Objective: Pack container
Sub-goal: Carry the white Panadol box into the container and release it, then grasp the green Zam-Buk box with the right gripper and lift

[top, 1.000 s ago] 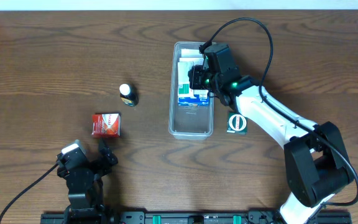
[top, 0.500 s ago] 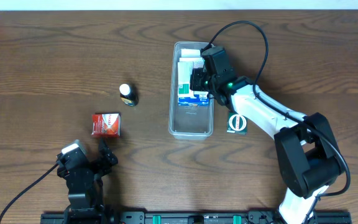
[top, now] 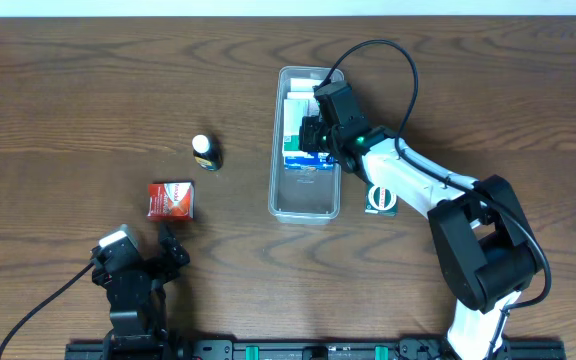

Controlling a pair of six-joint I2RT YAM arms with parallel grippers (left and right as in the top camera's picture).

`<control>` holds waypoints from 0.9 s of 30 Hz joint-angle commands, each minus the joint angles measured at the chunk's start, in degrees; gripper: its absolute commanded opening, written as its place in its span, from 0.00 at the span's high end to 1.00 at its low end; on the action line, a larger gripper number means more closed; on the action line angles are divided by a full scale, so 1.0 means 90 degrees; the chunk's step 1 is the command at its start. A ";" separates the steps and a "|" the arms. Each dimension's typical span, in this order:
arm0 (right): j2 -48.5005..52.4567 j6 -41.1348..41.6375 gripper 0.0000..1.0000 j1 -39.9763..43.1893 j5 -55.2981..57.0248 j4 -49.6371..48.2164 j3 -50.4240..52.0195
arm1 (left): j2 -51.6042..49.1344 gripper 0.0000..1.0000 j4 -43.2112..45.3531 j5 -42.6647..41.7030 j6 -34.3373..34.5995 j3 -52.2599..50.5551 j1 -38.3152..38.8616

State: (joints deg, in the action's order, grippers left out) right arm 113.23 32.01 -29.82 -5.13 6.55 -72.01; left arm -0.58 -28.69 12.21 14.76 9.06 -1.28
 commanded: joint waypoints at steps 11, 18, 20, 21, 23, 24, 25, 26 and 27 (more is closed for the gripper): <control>0.0226 0.0058 0.97 -0.0095 -0.0418 -0.0471 -0.0022 | 0.0041 0.02 -0.0012 0.0053 -0.0107 -0.0112 0.0012; 0.0214 0.0058 0.99 0.0056 -0.0413 -0.0265 -0.0024 | 0.0041 0.02 -0.0012 0.0053 -0.0107 -0.0112 0.0012; 0.0204 0.0058 0.99 0.0124 -0.0415 -0.0148 -0.0024 | 0.0041 0.02 -0.0012 0.0053 -0.0107 -0.0112 0.0012; 0.0202 0.0058 0.99 0.0153 -0.0415 -0.0102 -0.0024 | 0.0041 0.02 -0.0012 0.0056 -0.0107 -0.0112 0.0012; 0.0194 0.0056 0.99 0.0199 -0.0410 0.0039 -0.0024 | 0.0041 0.02 -0.0012 0.0053 -0.0107 -0.0112 0.0012; 0.0194 0.0053 0.99 0.0221 -0.0410 0.0100 -0.0024 | 0.0041 0.02 -0.0012 0.0053 -0.0107 -0.0112 0.0012; 0.0194 0.0046 0.99 0.0231 -0.0410 0.0148 -0.0024 | 0.0041 0.02 -0.0012 0.0056 -0.0107 -0.0112 0.0012; 0.0194 -0.0027 0.99 0.0240 -0.0413 0.0187 -0.0024 | 0.0041 0.02 -0.0012 0.0056 -0.0107 -0.0112 0.0012; 0.0194 -0.0087 0.99 0.0240 -0.0413 0.0202 -0.0024 | 0.0041 0.02 -0.0012 0.0053 -0.0107 -0.0112 0.0012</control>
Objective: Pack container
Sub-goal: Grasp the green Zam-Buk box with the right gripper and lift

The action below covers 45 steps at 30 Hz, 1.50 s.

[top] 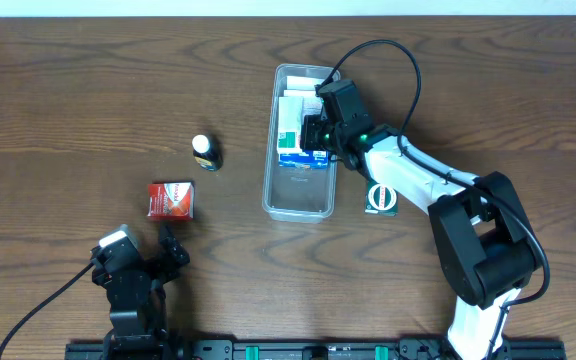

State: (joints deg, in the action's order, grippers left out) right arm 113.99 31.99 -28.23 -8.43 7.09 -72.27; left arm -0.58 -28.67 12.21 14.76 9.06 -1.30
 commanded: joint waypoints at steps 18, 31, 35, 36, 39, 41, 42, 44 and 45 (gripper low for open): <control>0.0109 -0.1105 0.92 -0.0257 -0.0464 -0.0432 0.0005 | 0.0041 0.02 -0.0015 0.0053 -0.0107 -0.0112 0.0015; -0.1664 -0.1656 0.68 0.0398 -0.0627 0.0743 0.0005 | 0.0041 0.02 -0.0015 0.0056 -0.0107 -0.0112 0.0015; -0.2166 -0.1557 0.49 0.0663 -0.0151 0.2280 0.0005 | 0.0041 0.02 -0.0017 0.0056 -0.0104 -0.0112 0.0015; -0.2217 -0.1515 0.46 0.0714 -0.0080 0.2584 0.0005 | 0.0041 0.02 -0.0015 0.0056 -0.0107 -0.0112 0.0015; -0.2283 -0.1511 0.33 0.0947 0.0206 0.3820 0.0007 | 0.0041 0.02 -0.0015 0.0056 -0.0107 -0.0112 0.0015; -0.2251 -0.1511 0.23 0.1088 0.0321 0.4452 0.0010 | 0.0041 0.02 -0.0015 0.0053 -0.0107 -0.0112 0.0015; -0.2237 -0.1511 0.20 0.1146 0.0340 0.4694 0.0010 | 0.0041 0.02 -0.0015 0.0056 -0.0107 -0.0112 0.0015; -0.2212 -0.1511 0.16 0.1231 0.0338 0.5105 0.0036 | 0.0041 0.02 -0.0015 0.0053 -0.0104 -0.0112 0.0015; -0.2212 -0.1511 0.14 0.1256 0.0342 0.5258 0.0061 | 0.0041 0.02 -0.0015 0.0053 -0.0107 -0.0112 0.0015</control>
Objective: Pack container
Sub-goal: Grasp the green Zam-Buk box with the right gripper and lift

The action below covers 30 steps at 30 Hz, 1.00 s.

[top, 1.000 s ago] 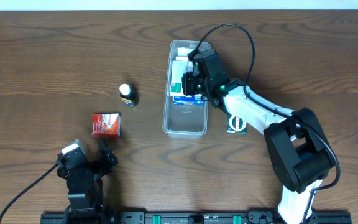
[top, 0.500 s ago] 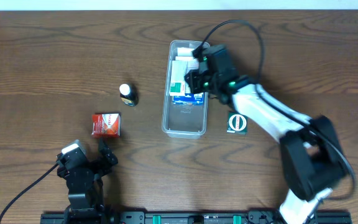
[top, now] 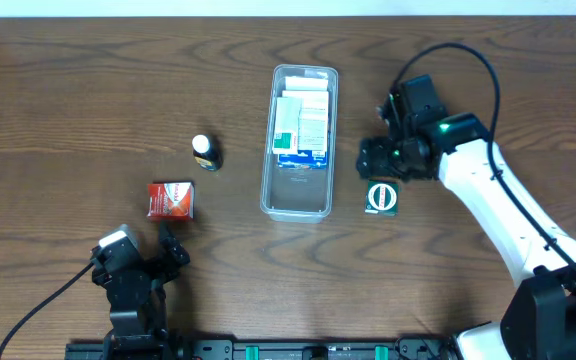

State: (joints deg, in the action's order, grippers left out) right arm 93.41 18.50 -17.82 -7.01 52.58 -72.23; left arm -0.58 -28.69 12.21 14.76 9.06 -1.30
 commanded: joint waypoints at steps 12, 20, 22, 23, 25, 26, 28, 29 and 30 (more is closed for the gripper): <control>0.0124 0.0886 0.14 0.0117 0.0328 -0.0716 0.1124 | 0.0041 0.02 -0.0012 0.0053 -0.0107 -0.0112 0.0015; 0.0381 0.1132 0.25 0.0056 0.0338 -0.1452 0.1496 | 0.0041 0.02 -0.0012 0.0053 -0.0107 -0.0112 0.0015; 0.0544 0.1132 0.25 0.0049 0.0342 -0.1464 0.1496 | 0.0041 0.02 -0.0012 0.0056 -0.0107 -0.0112 0.0015; 0.0636 0.1132 0.25 0.0049 0.0369 -0.1464 0.1496 | 0.0041 0.02 -0.0012 0.0056 -0.0107 -0.0112 0.0015; 0.0787 0.1132 0.25 0.0058 0.0435 -0.1462 0.1496 | 0.0041 0.02 -0.0012 0.0053 -0.0107 -0.0112 0.0015; 0.0845 0.1132 0.25 0.0068 0.0447 -0.1462 0.1496 | 0.0041 0.02 -0.0012 0.0053 -0.0107 -0.0112 0.0015; 0.0962 0.1132 0.25 0.0073 0.0444 -0.1457 0.1496 | 0.0041 0.02 -0.0012 0.0056 -0.0107 -0.0112 0.0015; 0.0993 0.1132 0.26 0.0073 0.0442 -0.1440 0.1496 | 0.0041 0.02 -0.0012 0.0056 -0.0107 -0.0112 0.0015; 0.0993 0.1132 0.28 0.0066 0.0442 -0.1426 0.1496 | 0.0041 0.02 -0.0012 0.0053 -0.0107 -0.0112 0.0015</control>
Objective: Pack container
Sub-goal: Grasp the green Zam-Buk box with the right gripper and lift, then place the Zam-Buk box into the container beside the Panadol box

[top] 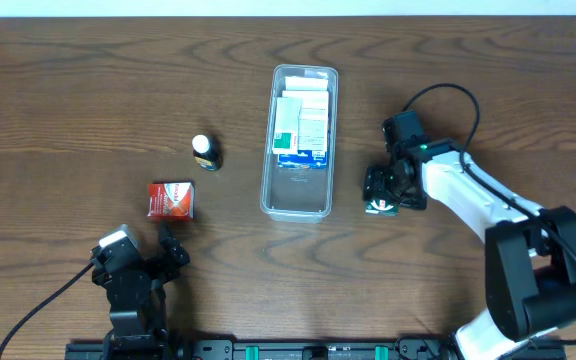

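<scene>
A clear plastic container stands lengthwise in the middle of the table. White-and-green boxes and a blue-and-white box fill its far half. Right of its near end, my right gripper is down on a green-and-white packet and covers most of it. Its jaws stand at the packet's sides, and I cannot tell whether they grip. A red box and a small dark bottle with a white cap lie to the left. My left gripper rests open at the near left, holding nothing.
The right arm's cable loops over the table behind that arm. The black mounting rail runs along the front edge. The left arm's cable trails off to the near left.
My right gripper has moved nearer and slightly left, from just behind the green-and-white packet to down on top of it. The container, its contents and the left arm are unchanged.
My right gripper was inside the container at the blue-and-white box, and the container had shifted slightly left by the second moment. Then the gripper was out, right of the container behind the packet, with the box left inside. Now it is on the packet.
</scene>
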Controlling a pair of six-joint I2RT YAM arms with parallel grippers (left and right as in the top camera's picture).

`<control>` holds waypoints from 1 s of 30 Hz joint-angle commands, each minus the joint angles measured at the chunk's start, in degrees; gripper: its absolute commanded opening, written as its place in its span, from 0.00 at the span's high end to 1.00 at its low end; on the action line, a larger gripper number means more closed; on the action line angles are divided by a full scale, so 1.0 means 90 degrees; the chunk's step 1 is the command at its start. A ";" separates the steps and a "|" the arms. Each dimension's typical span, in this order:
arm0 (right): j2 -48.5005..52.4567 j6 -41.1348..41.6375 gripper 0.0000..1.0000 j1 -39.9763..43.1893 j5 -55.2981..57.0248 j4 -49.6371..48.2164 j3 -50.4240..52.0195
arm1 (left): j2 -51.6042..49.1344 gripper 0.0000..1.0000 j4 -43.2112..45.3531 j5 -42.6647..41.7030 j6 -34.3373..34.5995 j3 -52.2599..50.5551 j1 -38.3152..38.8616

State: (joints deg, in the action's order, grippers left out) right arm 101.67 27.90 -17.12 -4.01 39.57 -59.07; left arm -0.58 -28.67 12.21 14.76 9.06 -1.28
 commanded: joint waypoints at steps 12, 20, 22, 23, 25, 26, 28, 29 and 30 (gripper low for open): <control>-0.0389 -0.0085 0.50 -0.0017 0.0039 0.0386 -0.0617 | 0.0039 0.02 -0.0015 0.0056 -0.0107 -0.0112 0.0012; -0.0833 -0.0874 0.56 -0.0454 0.0039 0.1333 -0.2582 | 0.0041 0.02 -0.0017 0.0056 -0.0107 -0.0112 0.0012; -0.0804 -0.1013 0.56 -0.0658 0.0041 0.1399 -0.2994 | 0.0039 0.02 -0.0015 0.0053 -0.0107 -0.0112 0.0012; -0.0784 -0.1064 0.56 -0.0736 0.0041 0.1389 -0.3140 | 0.0041 0.02 -0.0015 0.0053 -0.0107 -0.0112 0.0012; -0.0714 -0.1110 0.55 -0.0848 0.0049 0.1360 -0.3436 | 0.0041 0.02 -0.0015 0.0053 -0.0107 -0.0112 0.0012; -0.0653 -0.1110 0.56 -0.0891 0.0044 0.1348 -0.3589 | 0.0039 0.02 -0.0017 0.0056 -0.0107 -0.0112 0.0012; -0.0495 -0.1107 0.55 -0.0964 0.0044 0.1294 -0.3844 | 0.0041 0.02 -0.0015 0.0056 -0.0107 -0.0112 0.0012; -0.0401 -0.1105 0.55 -0.0984 0.0036 0.1241 -0.3942 | 0.0041 0.02 -0.0015 0.0053 -0.0107 -0.0112 0.0012; -0.0301 -0.1100 0.55 -0.1008 0.0010 0.1173 -0.4014 | 0.0041 0.02 -0.0015 0.0053 -0.0107 -0.0112 0.0012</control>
State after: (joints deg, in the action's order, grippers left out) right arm 96.36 19.62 -25.63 -4.10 50.81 -92.88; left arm -0.58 -28.69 12.21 14.76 9.06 -1.28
